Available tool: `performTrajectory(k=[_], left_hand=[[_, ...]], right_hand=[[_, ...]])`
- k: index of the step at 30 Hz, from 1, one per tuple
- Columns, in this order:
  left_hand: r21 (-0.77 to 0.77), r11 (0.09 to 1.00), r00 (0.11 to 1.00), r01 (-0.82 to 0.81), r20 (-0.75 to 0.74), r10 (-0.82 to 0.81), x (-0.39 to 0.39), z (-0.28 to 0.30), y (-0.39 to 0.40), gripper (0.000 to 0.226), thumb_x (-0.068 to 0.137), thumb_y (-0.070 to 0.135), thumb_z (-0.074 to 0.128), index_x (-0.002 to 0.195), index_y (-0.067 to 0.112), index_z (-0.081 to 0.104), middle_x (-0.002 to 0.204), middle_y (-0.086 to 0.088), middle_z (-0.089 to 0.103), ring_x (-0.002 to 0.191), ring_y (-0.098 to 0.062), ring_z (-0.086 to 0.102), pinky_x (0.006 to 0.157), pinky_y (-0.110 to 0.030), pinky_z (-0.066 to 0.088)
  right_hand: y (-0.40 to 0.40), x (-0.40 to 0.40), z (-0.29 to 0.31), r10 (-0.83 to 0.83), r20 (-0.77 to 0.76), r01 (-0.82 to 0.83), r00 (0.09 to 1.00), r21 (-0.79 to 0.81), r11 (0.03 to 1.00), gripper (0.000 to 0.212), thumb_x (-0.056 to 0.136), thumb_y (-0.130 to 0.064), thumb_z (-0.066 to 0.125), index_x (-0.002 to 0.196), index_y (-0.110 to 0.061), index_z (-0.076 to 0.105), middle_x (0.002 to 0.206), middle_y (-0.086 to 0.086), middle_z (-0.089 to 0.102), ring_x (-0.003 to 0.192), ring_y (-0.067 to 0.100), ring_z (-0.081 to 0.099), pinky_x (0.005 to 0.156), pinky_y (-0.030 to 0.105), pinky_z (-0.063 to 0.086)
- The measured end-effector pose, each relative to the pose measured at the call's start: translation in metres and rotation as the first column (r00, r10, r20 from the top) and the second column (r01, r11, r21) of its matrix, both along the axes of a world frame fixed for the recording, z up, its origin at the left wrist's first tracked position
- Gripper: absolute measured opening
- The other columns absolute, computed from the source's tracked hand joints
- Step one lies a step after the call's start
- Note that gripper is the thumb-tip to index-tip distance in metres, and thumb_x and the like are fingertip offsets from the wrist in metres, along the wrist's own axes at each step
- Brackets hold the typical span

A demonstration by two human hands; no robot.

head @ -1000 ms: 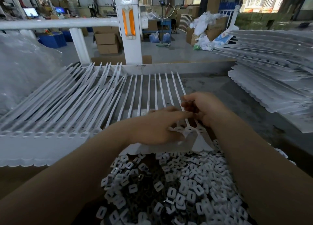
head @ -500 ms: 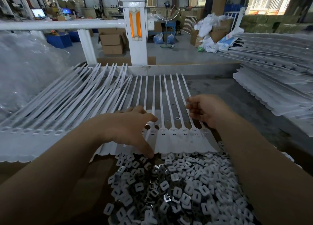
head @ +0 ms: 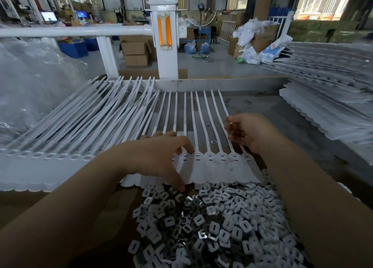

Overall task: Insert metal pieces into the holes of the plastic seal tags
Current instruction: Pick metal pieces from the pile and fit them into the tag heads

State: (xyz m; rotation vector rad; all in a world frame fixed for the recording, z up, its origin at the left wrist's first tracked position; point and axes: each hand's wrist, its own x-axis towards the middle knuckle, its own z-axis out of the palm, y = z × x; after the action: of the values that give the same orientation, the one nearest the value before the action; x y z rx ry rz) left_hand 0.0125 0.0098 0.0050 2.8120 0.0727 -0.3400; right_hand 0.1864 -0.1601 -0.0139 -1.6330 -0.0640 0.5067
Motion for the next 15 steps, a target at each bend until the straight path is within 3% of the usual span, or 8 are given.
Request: performTrajectory(k=[4,7,12,15], left_hand=[[-0.067,0.998,0.999,-0.023,0.024,0.025,0.001,-0.001,-0.001,0.081,0.047,0.065,0.083,0.113,0.062,0.036,0.109,0.029,0.040,0.104,0.003,0.041,0.080,-0.029,0.040],[-0.103,0.994,0.998,-0.029,0.053,0.034,0.000,0.000,-0.002,0.081,0.047,0.061,0.085,0.111,0.061,0.036,0.109,0.027,0.039,0.104,0.002,0.042,0.082,-0.029,0.046],[-0.116,0.993,0.987,-0.001,0.157,0.019,-0.003,0.006,-0.003,0.082,0.051,0.053,0.089,0.114,0.058,0.036,0.107,0.029,0.036,0.100,0.008,0.041,0.072,-0.019,0.042],[-0.060,0.998,0.971,0.007,0.241,0.008,-0.002,0.009,-0.005,0.082,0.049,0.054,0.087,0.111,0.058,0.033,0.107,0.028,0.036,0.101,0.005,0.040,0.074,-0.023,0.035]], right_hand=[[0.001,-0.002,0.005,-0.042,0.068,0.042,0.997,0.003,0.999,0.008,0.093,-0.009,0.059,0.095,-0.006,0.066,0.071,0.005,0.065,0.059,0.012,0.055,0.043,0.020,0.049],[0.001,-0.003,0.008,-0.074,0.124,0.078,0.989,-0.029,0.997,0.009,0.093,-0.010,0.057,0.095,-0.006,0.065,0.073,0.006,0.064,0.056,0.013,0.049,0.052,0.025,0.043],[-0.003,-0.002,0.010,-0.149,0.247,0.168,0.957,-0.056,0.984,0.025,0.088,-0.004,0.052,0.105,0.010,0.062,0.070,0.010,0.046,0.055,0.017,0.038,0.052,0.026,0.033],[-0.004,-0.004,0.013,-0.108,0.247,0.130,0.963,-0.073,0.989,0.011,0.090,-0.015,0.053,0.086,-0.009,0.061,0.073,0.013,0.047,0.062,0.023,0.041,0.057,0.030,0.035]])
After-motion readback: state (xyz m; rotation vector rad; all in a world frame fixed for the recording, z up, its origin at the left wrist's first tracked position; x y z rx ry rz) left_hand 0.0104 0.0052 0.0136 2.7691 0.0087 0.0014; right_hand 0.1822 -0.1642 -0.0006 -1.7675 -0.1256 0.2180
